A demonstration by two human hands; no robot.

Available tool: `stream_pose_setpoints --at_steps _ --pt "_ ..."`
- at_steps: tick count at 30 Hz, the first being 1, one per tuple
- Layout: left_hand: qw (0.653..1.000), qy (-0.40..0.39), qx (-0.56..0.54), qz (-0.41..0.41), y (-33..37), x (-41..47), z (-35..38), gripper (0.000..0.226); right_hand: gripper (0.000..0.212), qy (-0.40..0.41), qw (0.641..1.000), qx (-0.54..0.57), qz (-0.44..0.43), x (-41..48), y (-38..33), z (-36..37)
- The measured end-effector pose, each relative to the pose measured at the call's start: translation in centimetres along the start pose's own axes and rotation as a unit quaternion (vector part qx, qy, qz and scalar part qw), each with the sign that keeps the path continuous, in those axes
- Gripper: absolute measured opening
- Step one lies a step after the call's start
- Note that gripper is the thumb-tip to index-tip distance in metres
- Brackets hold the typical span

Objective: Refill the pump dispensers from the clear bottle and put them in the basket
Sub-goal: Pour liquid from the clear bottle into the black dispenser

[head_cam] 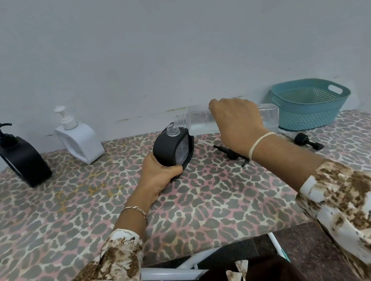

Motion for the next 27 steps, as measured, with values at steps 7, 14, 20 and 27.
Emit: stream_pose_setpoints --at_steps 7,14,20,27 --pt "1.000 -0.003 0.002 -0.002 -0.17 0.08 -0.01 0.047 0.033 -0.006 1.000 0.001 0.002 0.05 -0.04 -0.01" --pt "1.000 -0.001 0.003 -0.003 0.02 -0.05 0.05 0.045 0.032 -0.007 1.000 0.002 0.001 0.07 -0.04 -0.16" --pt "1.000 0.001 0.003 -0.006 0.08 -0.06 -0.01 0.048 0.032 -0.012 1.000 0.000 -0.002 0.14 -0.16 -0.19" --pt "1.000 0.007 -0.001 -0.010 0.19 -0.13 -0.02 0.048 0.034 -0.015 1.000 -0.008 -0.004 0.19 -0.23 -0.46"
Point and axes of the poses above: each hand's wrist, its own x-axis towards the middle knuckle, its own z-axis out of the palm, y = z × x, the point moved 6 cm from there along x, towards the middle knuckle, and after that the axes turned 7 degrees about z, right-handed, at the moved point
